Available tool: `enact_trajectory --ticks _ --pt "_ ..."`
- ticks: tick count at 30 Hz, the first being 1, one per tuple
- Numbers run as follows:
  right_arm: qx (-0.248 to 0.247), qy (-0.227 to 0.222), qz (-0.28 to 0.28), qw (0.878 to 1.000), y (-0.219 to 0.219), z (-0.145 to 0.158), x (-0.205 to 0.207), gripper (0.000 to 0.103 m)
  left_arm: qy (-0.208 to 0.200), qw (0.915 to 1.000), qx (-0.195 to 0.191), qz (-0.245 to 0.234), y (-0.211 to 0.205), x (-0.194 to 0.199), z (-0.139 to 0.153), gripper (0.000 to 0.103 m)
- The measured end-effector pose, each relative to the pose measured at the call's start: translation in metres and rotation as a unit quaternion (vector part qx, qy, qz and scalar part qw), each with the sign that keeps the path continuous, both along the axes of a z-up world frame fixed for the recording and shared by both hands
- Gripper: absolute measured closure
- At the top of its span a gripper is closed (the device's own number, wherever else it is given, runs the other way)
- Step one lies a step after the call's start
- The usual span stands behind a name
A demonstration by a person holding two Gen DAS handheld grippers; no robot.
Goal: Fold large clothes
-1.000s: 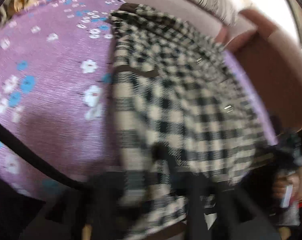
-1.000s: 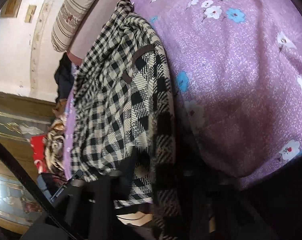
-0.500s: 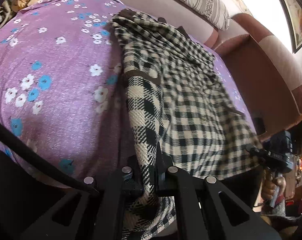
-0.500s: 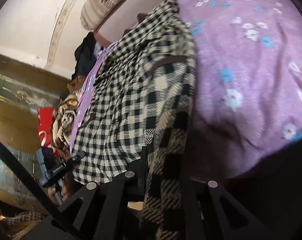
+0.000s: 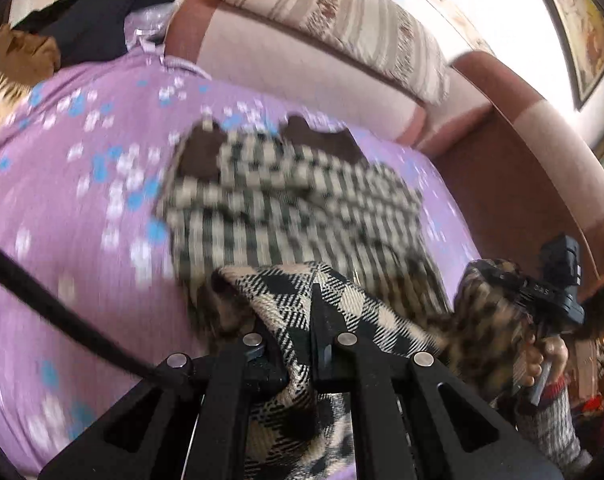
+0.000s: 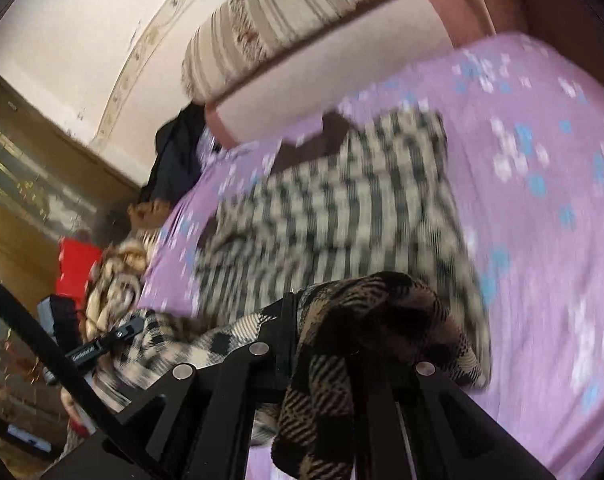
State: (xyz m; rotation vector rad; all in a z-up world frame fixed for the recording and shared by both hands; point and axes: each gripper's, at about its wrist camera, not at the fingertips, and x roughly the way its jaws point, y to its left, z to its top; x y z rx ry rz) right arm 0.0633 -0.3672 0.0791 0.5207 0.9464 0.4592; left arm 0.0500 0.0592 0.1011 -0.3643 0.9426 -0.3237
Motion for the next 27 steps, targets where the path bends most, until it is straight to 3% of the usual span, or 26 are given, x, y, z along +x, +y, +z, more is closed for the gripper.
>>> enact_trajectory --ticks 5,11,15,17,19,20,21,22,24,25,27 --pt "0.002 -0.012 -0.054 0.998 -0.005 -0.008 0.075 0.096 0.001 0.9984 -0.001 0.056 0.016 0.085 -0.011 0.096" --pt "-0.029 0.022 -0.093 0.995 -0.015 -0.054 0.135 0.093 0.051 0.9946 -0.019 0.088 0.034 0.148 -0.061 0.095" --pt "0.013 0.043 -0.099 0.994 -0.03 -0.067 0.151 0.091 0.041 0.9964 -0.037 0.065 0.04 0.158 -0.067 0.095" --pt "0.049 0.041 -0.109 0.992 -0.041 -0.068 0.159 0.081 0.031 0.9959 -0.064 0.056 0.045 0.162 -0.064 0.093" --pt "0.082 0.03 -0.135 0.987 -0.055 -0.068 0.164 0.046 0.012 0.9924 -0.103 0.067 0.057 0.165 -0.057 0.082" --pt "0.093 0.019 -0.159 0.983 -0.065 -0.067 0.166 0.039 0.005 0.9891 -0.124 0.08 0.064 0.166 -0.054 0.077" --pt "0.094 0.012 -0.175 0.98 -0.071 -0.066 0.167 0.036 0.0 0.9835 -0.154 0.094 0.072 0.166 -0.052 0.067" --pt "0.093 0.009 -0.186 0.978 -0.075 -0.066 0.169 0.036 -0.009 0.9748 -0.189 0.119 0.083 0.165 -0.051 0.048" --pt "0.087 0.008 -0.202 0.975 -0.082 -0.067 0.173 0.036 -0.024 0.9607 -0.212 0.177 0.1 0.162 -0.049 0.028" --pt "0.082 0.008 -0.208 0.975 -0.084 -0.067 0.173 0.036 -0.026 0.9578 -0.206 0.198 0.106 0.161 -0.048 0.028" --pt "0.076 0.004 -0.207 0.975 -0.082 -0.063 0.174 0.036 -0.022 0.9598 -0.189 0.206 0.11 0.165 -0.047 0.028"
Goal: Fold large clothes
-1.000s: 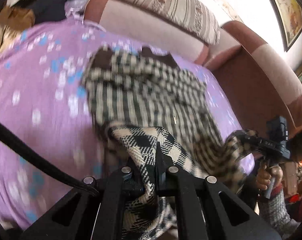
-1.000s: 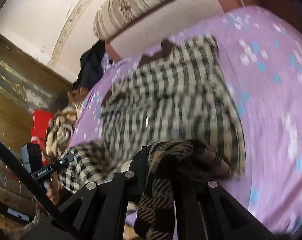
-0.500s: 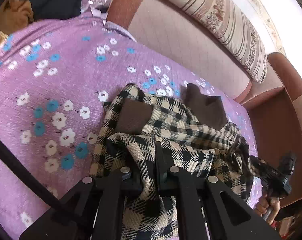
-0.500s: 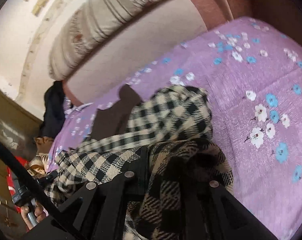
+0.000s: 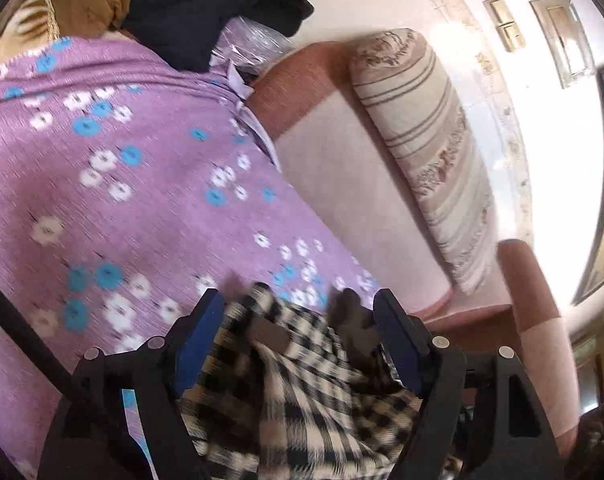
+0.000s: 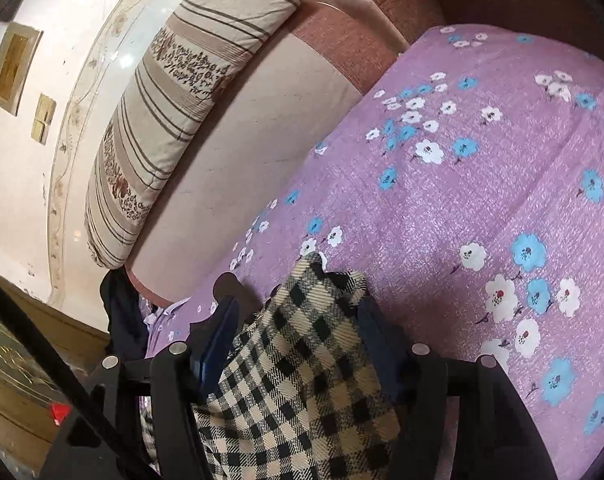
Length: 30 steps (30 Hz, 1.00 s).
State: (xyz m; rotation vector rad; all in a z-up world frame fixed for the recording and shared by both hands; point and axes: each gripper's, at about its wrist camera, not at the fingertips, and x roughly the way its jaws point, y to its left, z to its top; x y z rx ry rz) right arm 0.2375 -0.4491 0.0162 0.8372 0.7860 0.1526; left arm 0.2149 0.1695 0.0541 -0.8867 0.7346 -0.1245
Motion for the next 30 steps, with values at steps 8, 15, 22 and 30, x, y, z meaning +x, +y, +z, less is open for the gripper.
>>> enact_trajectory --ticks 8,15,22,30 --pt "-0.095 -0.077 0.13 0.984 0.084 0.053 -0.019 0.041 0.022 0.9928 0.117 0.003 -0.011 -0.014 0.016 0.028" --pt "-0.168 -0.059 0.333 0.926 0.218 0.035 -0.06 0.066 0.031 0.978 0.206 -0.016 -0.031 -0.065 0.035 0.028" --pt "-0.306 -0.044 0.391 0.867 0.339 0.003 -0.027 0.067 0.08 0.9642 0.243 -0.07 -0.063 -0.086 0.0 0.028" --pt "-0.297 0.003 0.314 0.902 0.37 -0.001 0.068 0.067 0.08 0.9672 0.228 -0.08 -0.052 -0.07 -0.02 0.028"
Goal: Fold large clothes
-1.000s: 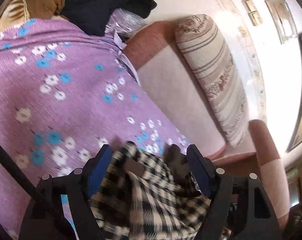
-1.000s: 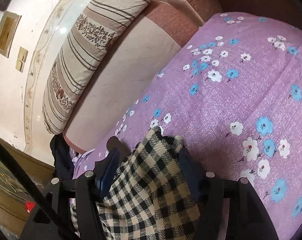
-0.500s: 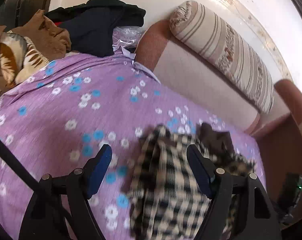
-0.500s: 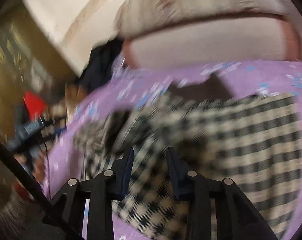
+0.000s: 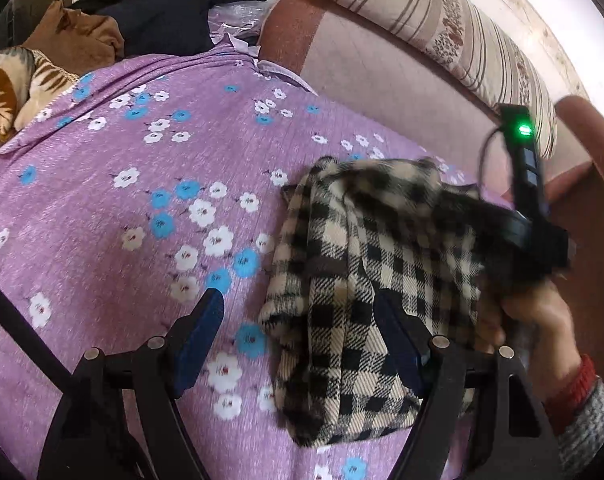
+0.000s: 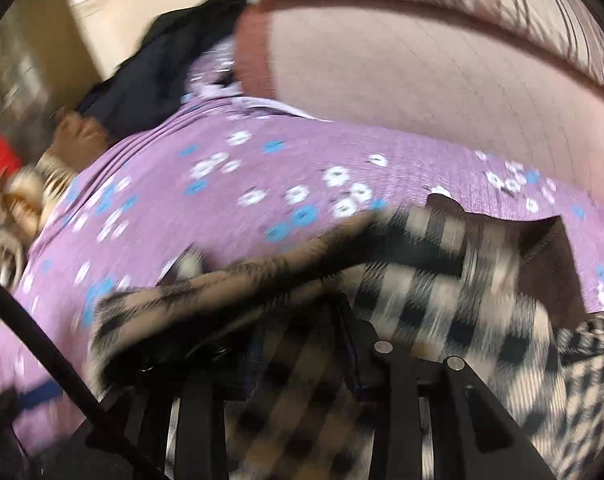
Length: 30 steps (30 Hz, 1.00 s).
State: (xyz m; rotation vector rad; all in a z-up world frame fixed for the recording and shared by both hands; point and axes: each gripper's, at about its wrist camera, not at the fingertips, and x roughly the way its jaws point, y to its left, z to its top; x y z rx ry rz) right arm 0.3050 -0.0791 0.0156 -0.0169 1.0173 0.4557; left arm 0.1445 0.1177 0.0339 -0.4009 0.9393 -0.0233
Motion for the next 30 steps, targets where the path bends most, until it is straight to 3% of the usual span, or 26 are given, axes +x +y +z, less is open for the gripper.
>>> enact_trajectory --ticks 3,7,12,16,20,21,22,24,26,29,30 --pt "0.023 0.026 -0.036 0.999 -0.004 -0.009 0.023 0.067 0.002 0.9999 -0.009 0.005 0.005 0.003 -0.002 0.027" --pt "0.01 0.016 -0.067 0.998 -0.009 -0.001 0.034 0.064 0.014 0.9997 -0.021 -0.002 0.004 0.006 -0.011 0.028" --pt "0.044 -0.005 -0.047 0.998 -0.053 0.04 -0.008 0.056 0.025 0.9986 -0.026 -0.038 -0.006 0.004 -0.015 0.028" --pt "0.04 -0.018 -0.052 0.998 -0.141 0.059 -0.08 0.043 0.032 0.9963 -0.005 -0.079 -0.021 -0.005 -0.019 0.028" --pt "0.004 -0.012 -0.147 0.989 -0.25 0.044 -0.146 0.041 0.049 0.9931 0.005 -0.106 -0.033 -0.014 -0.03 0.029" --pt "0.001 -0.007 -0.167 0.986 -0.27 0.038 -0.158 0.04 0.058 0.9918 0.001 -0.114 -0.035 -0.016 -0.034 0.042" --pt "0.002 0.004 -0.188 0.982 -0.29 0.03 -0.169 0.039 0.071 0.9899 0.002 -0.123 -0.039 -0.016 -0.038 0.07" --pt "0.019 0.041 -0.225 0.973 -0.326 0.008 -0.189 0.039 0.086 0.9875 0.02 -0.131 -0.045 -0.017 -0.043 0.091" --pt "0.063 0.082 -0.24 0.965 -0.343 -0.017 -0.197 0.039 0.08 0.9881 0.028 -0.128 -0.047 -0.021 -0.04 0.095" --pt "0.111 0.094 -0.217 0.965 -0.341 -0.026 -0.199 0.044 0.063 0.9892 0.033 -0.128 -0.047 -0.031 -0.026 0.096" --pt "0.124 0.1 -0.203 0.966 -0.339 -0.027 -0.199 0.078 0.058 0.9894 0.034 -0.129 -0.046 -0.036 -0.021 0.096"
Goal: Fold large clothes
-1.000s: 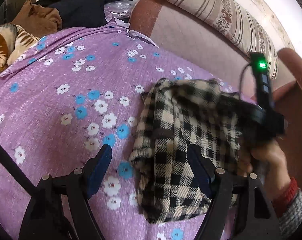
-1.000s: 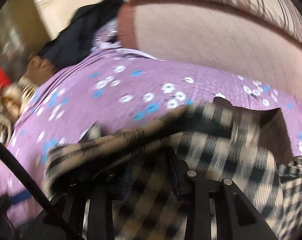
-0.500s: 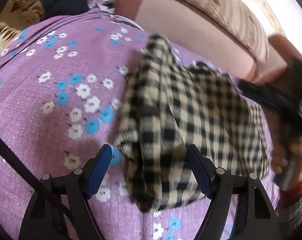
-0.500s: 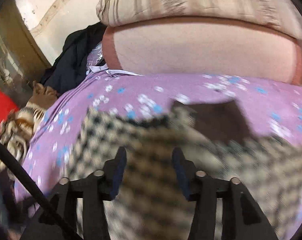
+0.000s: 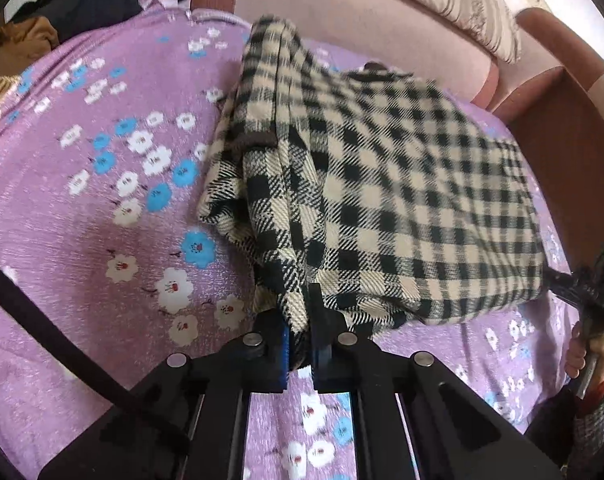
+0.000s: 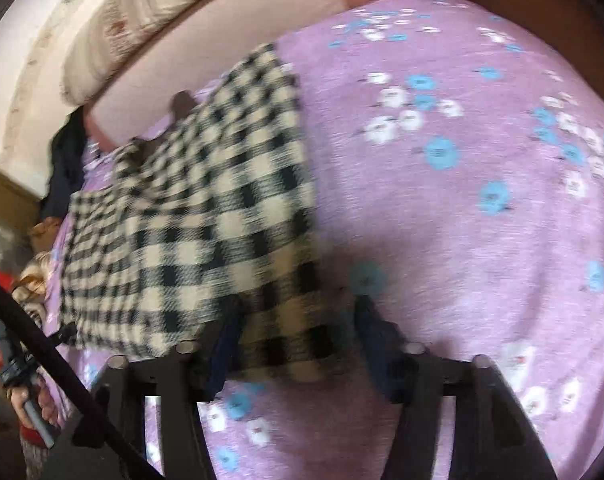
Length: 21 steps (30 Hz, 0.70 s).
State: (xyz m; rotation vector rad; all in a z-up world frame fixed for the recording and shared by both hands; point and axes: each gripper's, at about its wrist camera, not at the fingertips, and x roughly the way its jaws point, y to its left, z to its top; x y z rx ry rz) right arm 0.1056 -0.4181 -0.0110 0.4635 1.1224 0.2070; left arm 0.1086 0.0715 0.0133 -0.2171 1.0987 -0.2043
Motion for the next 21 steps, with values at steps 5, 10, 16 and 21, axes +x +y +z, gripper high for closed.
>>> enact_trajectory --ticks 5,10,16,21 --pt "-0.009 0.015 -0.001 1.0 0.001 0.002 -0.007 0.096 0.0 1.0 -0.002 0.009 0.008 -0.023 0.008 0.097" --pt "-0.025 0.024 -0.018 0.999 -0.009 0.003 -0.011 0.096 0.018 0.9996 0.006 0.019 0.017 -0.029 -0.003 0.096" --pt "-0.077 0.023 -0.031 0.996 -0.016 0.008 -0.012 0.084 0.005 0.999 0.041 0.015 0.021 -0.034 0.004 0.092" --pt "-0.109 -0.063 -0.094 0.987 -0.026 0.046 -0.016 0.08 -0.04 0.995 0.074 0.054 0.049 -0.037 0.03 0.084"
